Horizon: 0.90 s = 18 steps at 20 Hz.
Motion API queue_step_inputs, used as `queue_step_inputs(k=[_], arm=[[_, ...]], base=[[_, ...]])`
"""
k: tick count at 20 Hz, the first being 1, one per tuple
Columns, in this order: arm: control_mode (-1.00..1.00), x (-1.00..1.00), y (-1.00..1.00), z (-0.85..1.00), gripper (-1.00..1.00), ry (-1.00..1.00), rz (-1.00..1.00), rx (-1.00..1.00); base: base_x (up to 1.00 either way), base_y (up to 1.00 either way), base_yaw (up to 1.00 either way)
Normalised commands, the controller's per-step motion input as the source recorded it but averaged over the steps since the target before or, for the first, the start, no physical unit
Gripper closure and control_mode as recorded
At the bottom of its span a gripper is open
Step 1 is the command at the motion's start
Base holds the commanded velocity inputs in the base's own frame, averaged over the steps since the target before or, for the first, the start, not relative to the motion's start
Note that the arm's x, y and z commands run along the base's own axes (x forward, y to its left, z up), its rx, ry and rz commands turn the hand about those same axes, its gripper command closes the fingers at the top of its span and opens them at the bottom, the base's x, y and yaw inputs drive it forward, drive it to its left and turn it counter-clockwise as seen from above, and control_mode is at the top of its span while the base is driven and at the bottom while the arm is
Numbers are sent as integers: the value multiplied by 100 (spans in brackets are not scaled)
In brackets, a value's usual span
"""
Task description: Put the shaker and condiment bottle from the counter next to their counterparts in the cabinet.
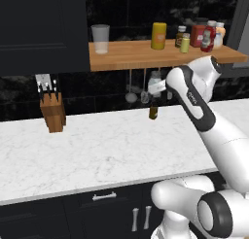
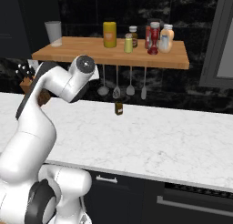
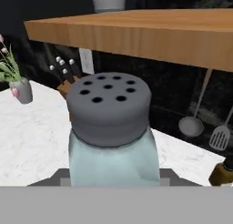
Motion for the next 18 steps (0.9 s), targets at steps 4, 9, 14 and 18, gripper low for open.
queue_step_inputs(k=[4,9,14,18], arm=[[-100,-30,-23,57,100,-8,-19,0],[-100,-63,-29,36,100,-11,-18,0],[-100,-71,-31,31,100,-10,-18,0],[-100,-66,-30,51,100,-5,-19,0]], base=[[0,0,0],[0,0,0],[0,0,0],[0,0,0]])
